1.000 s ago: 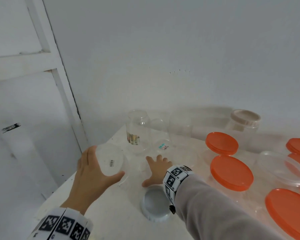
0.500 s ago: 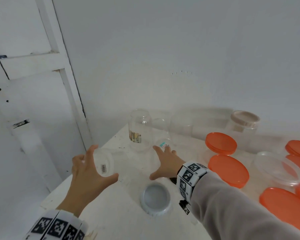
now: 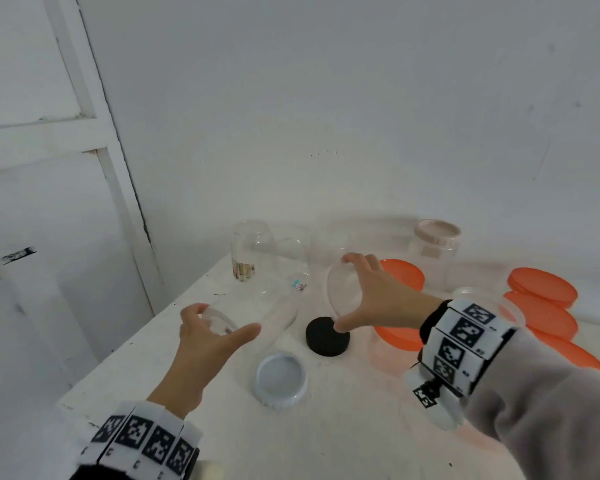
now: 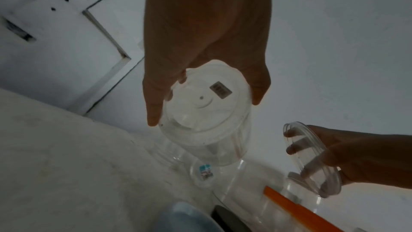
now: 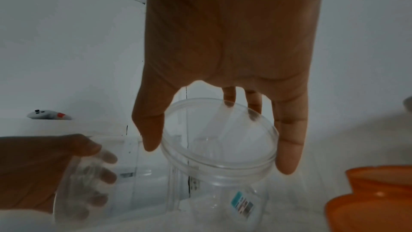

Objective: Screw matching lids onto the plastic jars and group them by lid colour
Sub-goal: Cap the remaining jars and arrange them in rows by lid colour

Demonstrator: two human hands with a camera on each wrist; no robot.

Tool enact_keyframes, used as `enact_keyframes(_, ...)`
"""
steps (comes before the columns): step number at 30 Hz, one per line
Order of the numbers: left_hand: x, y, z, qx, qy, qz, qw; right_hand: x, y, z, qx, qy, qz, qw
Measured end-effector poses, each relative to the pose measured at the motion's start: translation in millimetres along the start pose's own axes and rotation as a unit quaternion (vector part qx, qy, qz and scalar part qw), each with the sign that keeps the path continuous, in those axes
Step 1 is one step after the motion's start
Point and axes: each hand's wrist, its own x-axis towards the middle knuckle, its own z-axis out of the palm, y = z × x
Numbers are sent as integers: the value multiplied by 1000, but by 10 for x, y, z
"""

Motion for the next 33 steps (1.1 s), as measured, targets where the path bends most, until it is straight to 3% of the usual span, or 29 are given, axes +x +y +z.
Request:
enact_keyframes(6,-169,99,294,-128,-145,-60,979,-320,197,-238,3,14,16,1000)
enact_keyframes(11,-301,87,544,-167,-209,-55,962,-566,310,-395,13,9,21,1000)
enact_keyframes(17,-547,83,880,-209,-236,-56,947,-775,476,-545,34,3,24,999)
enact_keyframes(24,-692,61,1095,-13,-244,43,969,-926,643,-669,29,0,21,999)
enact_keyframes(33,-565,-208,1181,84,-283,35,955,-1008,694,-632,1,-57,21,998)
